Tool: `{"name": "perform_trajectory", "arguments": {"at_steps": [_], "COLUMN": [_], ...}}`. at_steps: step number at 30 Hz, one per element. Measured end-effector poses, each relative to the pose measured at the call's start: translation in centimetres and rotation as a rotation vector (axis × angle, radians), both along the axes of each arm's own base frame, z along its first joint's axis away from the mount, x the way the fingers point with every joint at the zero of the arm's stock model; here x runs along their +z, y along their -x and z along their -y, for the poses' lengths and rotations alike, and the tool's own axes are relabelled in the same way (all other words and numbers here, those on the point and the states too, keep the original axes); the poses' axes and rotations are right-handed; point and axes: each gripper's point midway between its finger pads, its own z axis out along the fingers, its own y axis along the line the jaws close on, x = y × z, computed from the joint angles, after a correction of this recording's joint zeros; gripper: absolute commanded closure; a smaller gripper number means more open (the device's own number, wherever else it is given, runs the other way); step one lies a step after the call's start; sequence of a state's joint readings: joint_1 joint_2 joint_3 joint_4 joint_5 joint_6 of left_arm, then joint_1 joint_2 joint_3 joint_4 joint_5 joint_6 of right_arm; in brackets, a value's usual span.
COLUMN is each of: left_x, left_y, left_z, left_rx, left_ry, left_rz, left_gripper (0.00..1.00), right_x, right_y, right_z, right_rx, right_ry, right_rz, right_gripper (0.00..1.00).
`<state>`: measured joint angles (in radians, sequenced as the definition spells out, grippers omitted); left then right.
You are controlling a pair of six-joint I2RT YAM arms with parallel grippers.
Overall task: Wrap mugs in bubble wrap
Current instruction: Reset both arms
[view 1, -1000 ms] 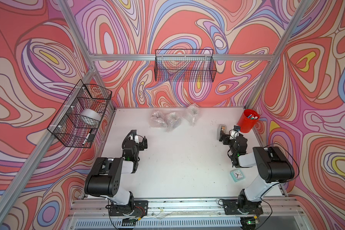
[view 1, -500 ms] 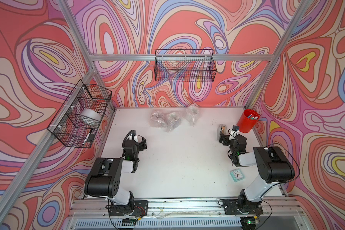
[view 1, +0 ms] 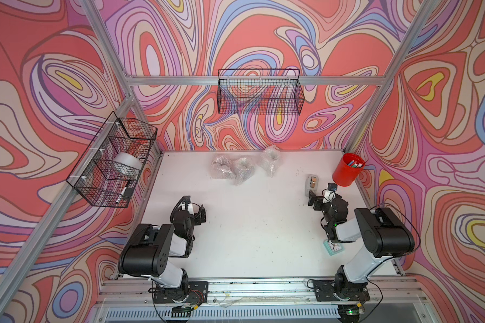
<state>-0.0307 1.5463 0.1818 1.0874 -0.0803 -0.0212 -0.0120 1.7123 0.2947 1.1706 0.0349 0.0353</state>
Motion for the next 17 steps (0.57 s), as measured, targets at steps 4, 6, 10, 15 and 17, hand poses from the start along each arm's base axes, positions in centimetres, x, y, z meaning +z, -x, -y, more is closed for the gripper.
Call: {"name": "perform_trajectory", "arguments": {"at_steps": [4, 6, 10, 15, 17], "left_x": [3.5, 4.5, 3.0, 2.5, 2.5], "left_y": [-4.1, -4.5, -3.9, -4.1, -4.1], "left_z": [-0.2, -0.2, -0.2, -0.2, -0.2], "left_rx": [0.023, 0.022, 0.022, 0.020, 0.018], "left_ry": [0.000, 0.001, -0.001, -0.002, -0.001], "left_rz": [0.056, 0.092, 0.031, -0.003, -0.008], "left_gripper": [0.00, 0.00, 0.00, 0.00, 0.00], "right_x": [0.9, 2.6, 2.3, 1.3, 1.2], "right_y": [-2.5, -3.5, -3.8, -3.6, -3.6], "right_z": [0.2, 0.2, 0.1, 0.0, 0.0], "right_rx": [-0.013, -0.007, -0.002, 0.002, 0.003], "right_ry": [0.001, 0.003, 0.003, 0.005, 0.006], "right_rz": [-0.014, 0.035, 0.010, -0.033, -0.035], "right_gripper": [0.02, 0.02, 0.01, 0.02, 0.02]}}
